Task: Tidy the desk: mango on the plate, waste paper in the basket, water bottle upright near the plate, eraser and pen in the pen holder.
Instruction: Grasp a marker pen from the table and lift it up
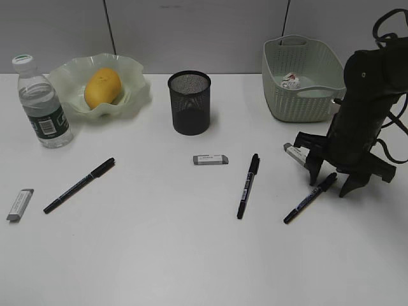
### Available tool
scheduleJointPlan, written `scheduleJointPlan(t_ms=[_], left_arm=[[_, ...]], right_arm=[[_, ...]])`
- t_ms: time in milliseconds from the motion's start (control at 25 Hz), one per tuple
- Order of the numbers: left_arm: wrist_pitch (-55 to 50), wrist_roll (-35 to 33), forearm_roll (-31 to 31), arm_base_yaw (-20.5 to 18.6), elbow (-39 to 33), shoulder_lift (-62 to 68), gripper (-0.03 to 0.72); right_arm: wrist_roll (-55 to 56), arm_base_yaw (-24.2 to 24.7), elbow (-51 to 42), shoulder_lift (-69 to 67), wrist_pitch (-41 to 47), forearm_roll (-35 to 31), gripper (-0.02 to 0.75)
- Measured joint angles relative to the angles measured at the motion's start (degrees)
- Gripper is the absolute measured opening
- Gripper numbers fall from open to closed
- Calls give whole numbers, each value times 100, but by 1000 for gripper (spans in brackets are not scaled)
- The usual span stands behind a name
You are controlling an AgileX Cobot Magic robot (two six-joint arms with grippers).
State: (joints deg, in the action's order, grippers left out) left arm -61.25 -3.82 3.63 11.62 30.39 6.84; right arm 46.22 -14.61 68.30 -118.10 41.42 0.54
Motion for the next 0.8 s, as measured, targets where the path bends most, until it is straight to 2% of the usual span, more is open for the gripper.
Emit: scheduleJointPlan(t_ms=[120,440,600,800], left_arm=[[0,0,0,0,0,0,501],[0,0,0,0,0,0,501],[0,0,0,0,0,0,501],[0,5,0,0,0,0,501]], right_arm=[[138,0,0,-2,-13,136,393],[172,0,39,-27,-70,162,146],[61,0,43,-27,-70,141,145],[-587,0,44,11,15,-54,145]])
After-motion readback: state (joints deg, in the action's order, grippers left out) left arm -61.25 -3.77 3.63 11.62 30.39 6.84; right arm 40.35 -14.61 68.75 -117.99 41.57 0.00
